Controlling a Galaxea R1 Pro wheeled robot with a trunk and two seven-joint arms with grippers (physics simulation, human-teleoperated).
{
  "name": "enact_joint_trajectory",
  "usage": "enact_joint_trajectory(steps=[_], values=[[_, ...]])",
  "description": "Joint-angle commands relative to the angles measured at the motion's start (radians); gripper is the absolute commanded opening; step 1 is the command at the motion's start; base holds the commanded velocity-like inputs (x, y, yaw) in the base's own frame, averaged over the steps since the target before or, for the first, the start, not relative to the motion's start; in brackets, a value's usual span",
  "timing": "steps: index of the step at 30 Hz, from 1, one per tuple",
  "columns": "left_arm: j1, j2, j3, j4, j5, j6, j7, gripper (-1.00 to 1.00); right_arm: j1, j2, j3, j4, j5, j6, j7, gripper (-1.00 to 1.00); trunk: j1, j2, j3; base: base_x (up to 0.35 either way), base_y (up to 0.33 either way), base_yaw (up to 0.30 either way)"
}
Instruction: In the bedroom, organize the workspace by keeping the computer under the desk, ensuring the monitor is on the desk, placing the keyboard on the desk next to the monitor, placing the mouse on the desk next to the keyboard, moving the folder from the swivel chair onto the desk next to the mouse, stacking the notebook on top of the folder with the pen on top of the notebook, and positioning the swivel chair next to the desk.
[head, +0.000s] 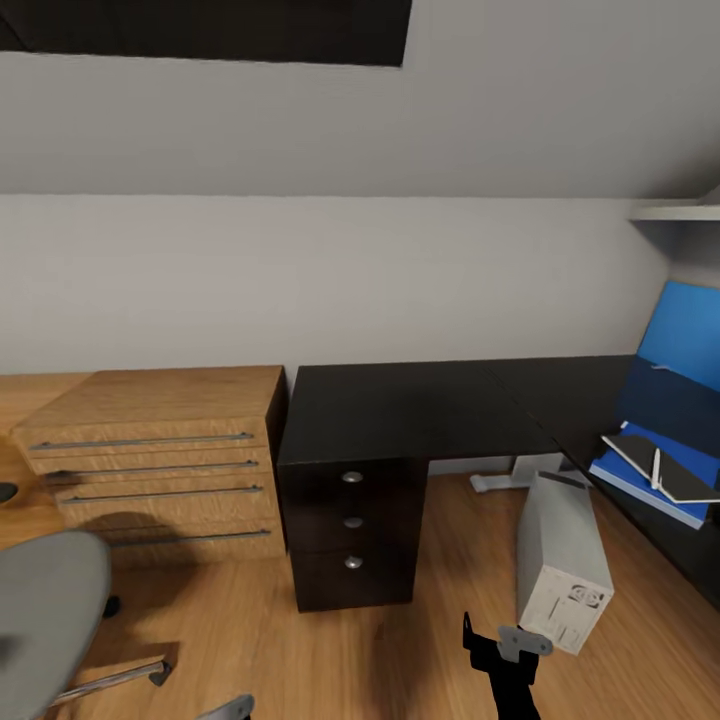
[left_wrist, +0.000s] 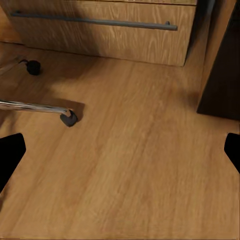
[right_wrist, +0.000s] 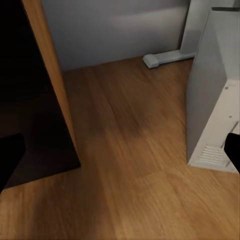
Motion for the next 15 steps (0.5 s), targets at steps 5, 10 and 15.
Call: enact_joint_trajectory(steps=[5, 10, 15], values=[[-0.001, -0.035, -0.006, 0.016, 0.003, 0.005, 0.008, 1.00, -0.001, 0.002, 0.009, 0.002, 0.003, -0.001, -0.010, 1.00, -0.019, 0.035, 0.015, -0.187, -0.040, 0.001], [-0.001, -0.038, -0.005, 0.023, 0.003, 0.008, 0.010, 1.00, -0.001, 0.005, 0.011, 0.003, 0.003, -0.001, -0.010, 1.00, -0.039, 0.070, 0.030, -0.316, -0.053, 0.000], [0.000, -0.037, -0.005, 0.024, 0.003, 0.032, 0.009, 1.00, -0.001, 0.006, 0.010, 0.003, 0.003, 0.000, -0.010, 1.00, -0.058, 0.105, 0.046, -0.334, -0.013, 0.000]])
